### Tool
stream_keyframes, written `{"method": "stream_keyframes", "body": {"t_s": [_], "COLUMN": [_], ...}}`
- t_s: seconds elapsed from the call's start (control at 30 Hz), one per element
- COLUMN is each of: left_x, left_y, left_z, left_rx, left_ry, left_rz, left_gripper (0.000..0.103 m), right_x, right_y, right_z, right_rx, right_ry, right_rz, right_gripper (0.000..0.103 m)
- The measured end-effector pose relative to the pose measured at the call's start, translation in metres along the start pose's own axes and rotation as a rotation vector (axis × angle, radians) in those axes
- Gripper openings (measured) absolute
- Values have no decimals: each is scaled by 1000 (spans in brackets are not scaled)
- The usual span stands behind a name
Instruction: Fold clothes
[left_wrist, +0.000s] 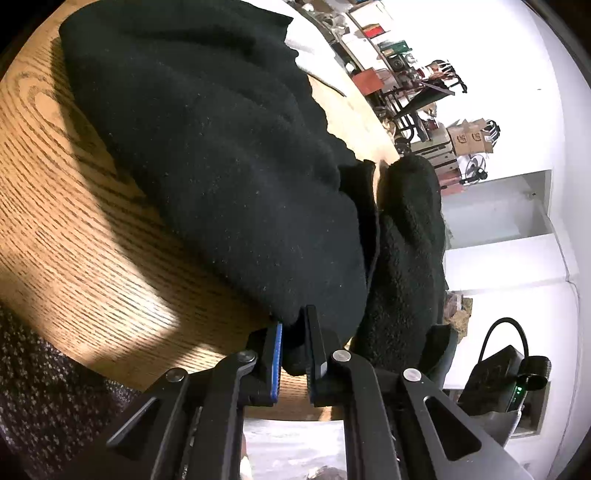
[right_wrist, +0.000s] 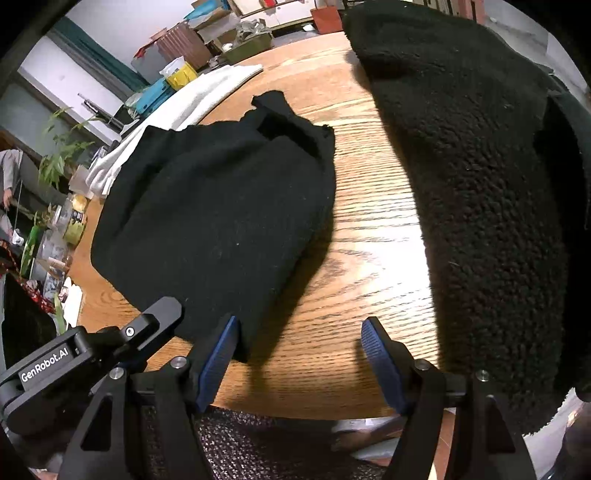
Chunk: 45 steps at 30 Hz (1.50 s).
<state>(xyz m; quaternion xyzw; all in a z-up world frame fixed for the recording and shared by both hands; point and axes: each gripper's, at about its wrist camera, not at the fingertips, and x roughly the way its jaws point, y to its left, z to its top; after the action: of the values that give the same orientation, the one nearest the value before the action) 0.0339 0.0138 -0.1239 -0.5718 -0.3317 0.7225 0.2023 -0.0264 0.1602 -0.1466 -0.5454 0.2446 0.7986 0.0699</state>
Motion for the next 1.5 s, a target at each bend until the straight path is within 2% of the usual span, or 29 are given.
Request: {"method": "stream_keyframes", "body": {"t_s": [0.2,0.37,0.43,0.5,0.53,0.63,0.73,0.9,0.97,1.03,1.1,1.13,1.2,1.27,1.37,1.5], "left_x": [3,9,6,-3,-9,-23,-32,-41,-45,-48,-53,-55,-53,-40,-15,-15], "left_y": [2,2,3,6,8,14,22,33,34,34,20,12,-3,-9,-2,28], "left_z": [2,3,5,6,7,11,15,19,25,32,51,60,89,118,159,181], "left_rx": [1,-5,-9,-4,2,6,1,7,31,54,144,189,249,268,248,156], "left_ry": [22,62,70,45,23,-14,-30,-49,-58,-67,-83,-91,-84,-53,-22,-57], "left_rz": [5,63,84,134,152,184,207,231,220,208,237,253,314,378,511,565], "left_gripper": [10,14,28,41,44,50,51,51,51,51,51,51,51,51,51,51], "right_x": [-2,-9,-12,-17,-18,-17,-8,19,34,56,76,82,78,64,52,39], "right_y": [7,14,17,14,13,17,35,71,76,65,50,41,30,33,64,105], "right_z": [3,9,11,18,23,37,52,80,98,123,142,149,156,151,116,67], "right_rx": [-76,-180,-215,-209,-208,-231,-301,-385,-370,-289,-204,-161,-78,-61,-260,-523], "right_ry": [-18,-54,-67,-83,-93,-125,-139,-121,-118,-102,-68,-55,-70,-104,-96,-74], "right_rz": [-39,-74,-82,-69,-68,-93,-99,-20,-16,-90,-168,-187,-147,-146,-70,28], "right_gripper": [73,73,73,73,73,73,73,71,73,73,72,68,67,68,74,73]}}
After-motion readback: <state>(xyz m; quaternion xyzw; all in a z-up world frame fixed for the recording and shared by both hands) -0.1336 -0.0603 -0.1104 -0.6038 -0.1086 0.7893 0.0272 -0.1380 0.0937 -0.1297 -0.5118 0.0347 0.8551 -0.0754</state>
